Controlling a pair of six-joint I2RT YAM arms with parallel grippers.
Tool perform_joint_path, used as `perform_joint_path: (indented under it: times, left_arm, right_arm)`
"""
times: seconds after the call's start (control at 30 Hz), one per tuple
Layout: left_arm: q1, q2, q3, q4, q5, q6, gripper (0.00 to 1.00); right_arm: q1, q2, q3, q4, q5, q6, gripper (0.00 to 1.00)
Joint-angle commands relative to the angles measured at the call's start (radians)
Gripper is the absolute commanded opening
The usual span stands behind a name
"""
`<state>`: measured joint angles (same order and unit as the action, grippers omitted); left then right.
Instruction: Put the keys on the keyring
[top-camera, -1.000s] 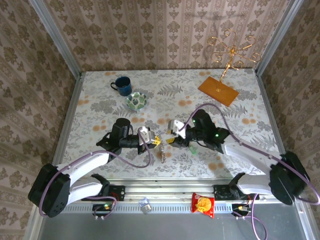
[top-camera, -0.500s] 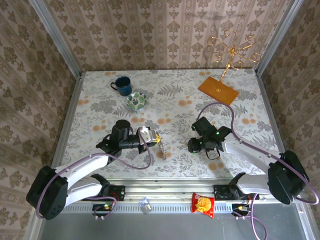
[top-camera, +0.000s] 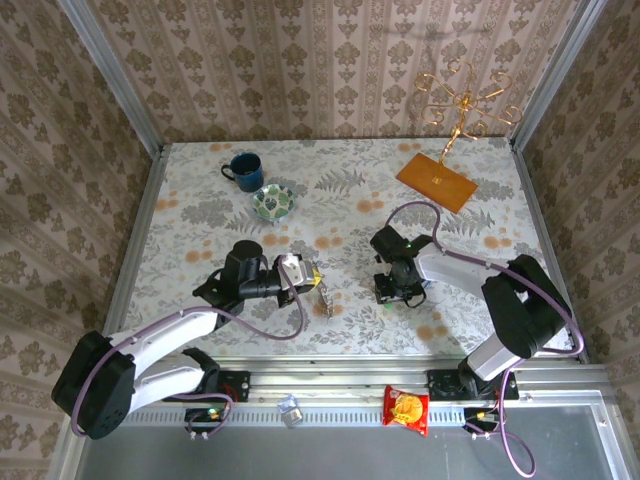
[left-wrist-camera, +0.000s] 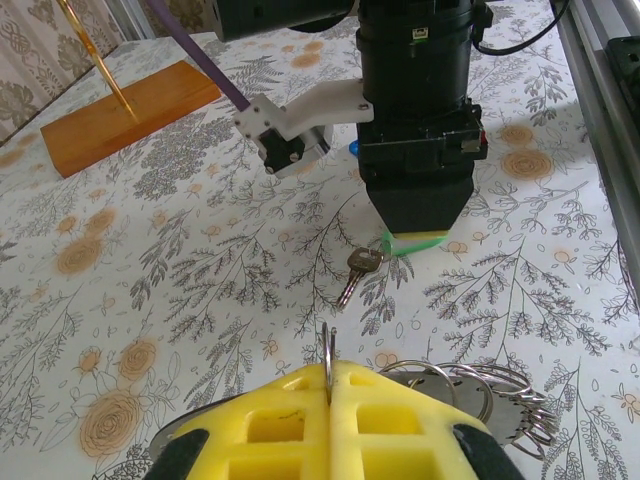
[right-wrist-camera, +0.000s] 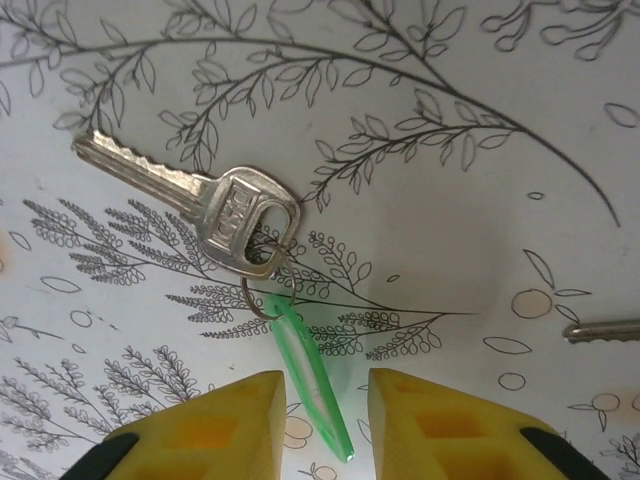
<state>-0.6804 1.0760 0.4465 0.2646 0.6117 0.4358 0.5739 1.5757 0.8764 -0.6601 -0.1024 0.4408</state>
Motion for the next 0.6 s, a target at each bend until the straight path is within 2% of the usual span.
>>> perform_joint_path:
  times: [0.0,0.1,0.13,0.43,0.57]
  left_arm:
    - [-0.007,-0.005,0.012,-0.012,0.0,0.012,0.0]
    - [-0.006,-0.005,0.013,-0.015,-0.003,0.021,0.0]
    - [-0.006,-0.005,0.012,-0.017,-0.004,0.022,0.0]
    - [-0.007,-0.01,0.014,-0.017,-0.019,0.012,0.0]
    - [-0.006,-0.005,0.014,-0.012,-0.024,0.01,0.0]
  right_arm:
    - [0.0,0.0,0.017,-0.016,-0.056,-0.023,0.18]
    - [0.001,-0.012,0.029,-0.031,-0.107,-0.035,0.02]
    - [0.003,-0.018,0.038,-0.047,-0.102,-0.042,0.0]
    - [0.032,-0.125,0.135,-0.389,0.151,-0.078,0.0]
    - [0.064,-0.12,0.133,-0.406,0.192,-0.054,0.0]
